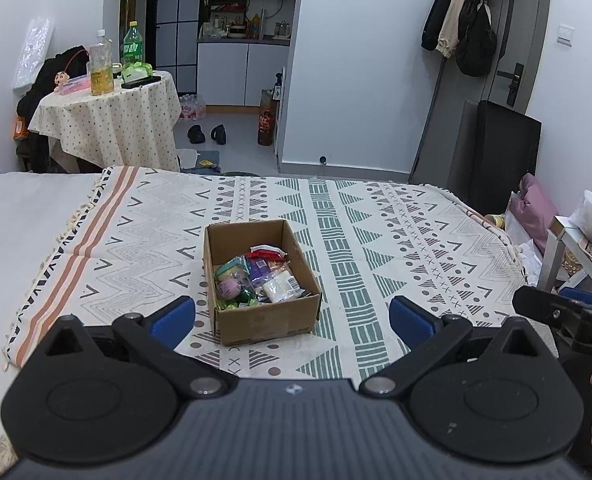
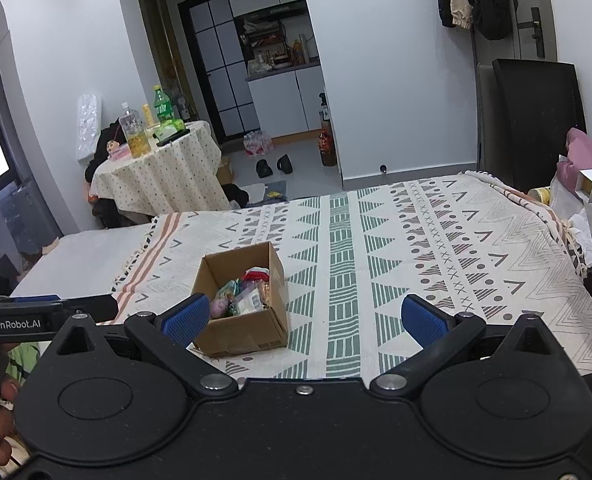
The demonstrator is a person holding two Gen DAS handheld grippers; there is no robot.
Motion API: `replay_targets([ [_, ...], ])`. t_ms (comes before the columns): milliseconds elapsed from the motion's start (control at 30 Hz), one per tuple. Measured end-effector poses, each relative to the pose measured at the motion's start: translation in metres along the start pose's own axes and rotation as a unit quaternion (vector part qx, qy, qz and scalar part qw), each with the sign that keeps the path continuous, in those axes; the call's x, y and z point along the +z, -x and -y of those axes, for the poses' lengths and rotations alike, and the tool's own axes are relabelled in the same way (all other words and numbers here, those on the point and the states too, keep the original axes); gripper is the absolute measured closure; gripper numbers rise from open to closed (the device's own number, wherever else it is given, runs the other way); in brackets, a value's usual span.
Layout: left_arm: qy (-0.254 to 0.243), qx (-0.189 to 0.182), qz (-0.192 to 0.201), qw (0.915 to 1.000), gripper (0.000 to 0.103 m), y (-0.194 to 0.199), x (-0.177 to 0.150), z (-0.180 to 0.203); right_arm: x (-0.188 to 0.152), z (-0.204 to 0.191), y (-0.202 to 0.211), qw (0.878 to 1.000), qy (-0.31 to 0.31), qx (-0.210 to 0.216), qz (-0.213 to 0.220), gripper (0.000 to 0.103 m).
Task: Organize snacks
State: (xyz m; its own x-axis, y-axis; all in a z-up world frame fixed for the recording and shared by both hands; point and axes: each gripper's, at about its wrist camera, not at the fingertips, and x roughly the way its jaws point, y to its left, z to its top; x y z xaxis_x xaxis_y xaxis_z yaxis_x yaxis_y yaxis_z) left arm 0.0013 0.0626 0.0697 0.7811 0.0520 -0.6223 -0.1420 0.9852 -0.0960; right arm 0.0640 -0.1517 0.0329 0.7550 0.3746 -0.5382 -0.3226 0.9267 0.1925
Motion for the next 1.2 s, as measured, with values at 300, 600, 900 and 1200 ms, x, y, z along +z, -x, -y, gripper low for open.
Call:
replay_targets([
  [300, 0.001, 0.002, -0.010, 1.0000, 0.000, -0.0073, -0.0011, -0.0019, -0.0014, 0.0003, -0.0032, 1.000, 0.000, 0.002, -0.005, 0.000],
  [600, -0.002, 0.003, -0.013, 0.9999, 0.000, -0.0084, -0.0008, -0.0010, -0.0024, 0.0012, -0.0038, 1.000, 0.002, 0.004, -0.006, 0.000],
  [900, -0.003, 0.006, -0.011, 0.9999, 0.000, -0.0066, -0.0005, -0.0029, -0.0028, 0.0013, -0.0001, 1.000, 0.005, 0.008, -0.002, 0.000],
  [1200, -0.005, 0.006, -0.013, 0.9999, 0.000, -0.0040, -0.0009, -0.0035, -0.0025, 0.0010, 0.0012, 1.000, 0.004, 0.006, -0.003, 0.000],
])
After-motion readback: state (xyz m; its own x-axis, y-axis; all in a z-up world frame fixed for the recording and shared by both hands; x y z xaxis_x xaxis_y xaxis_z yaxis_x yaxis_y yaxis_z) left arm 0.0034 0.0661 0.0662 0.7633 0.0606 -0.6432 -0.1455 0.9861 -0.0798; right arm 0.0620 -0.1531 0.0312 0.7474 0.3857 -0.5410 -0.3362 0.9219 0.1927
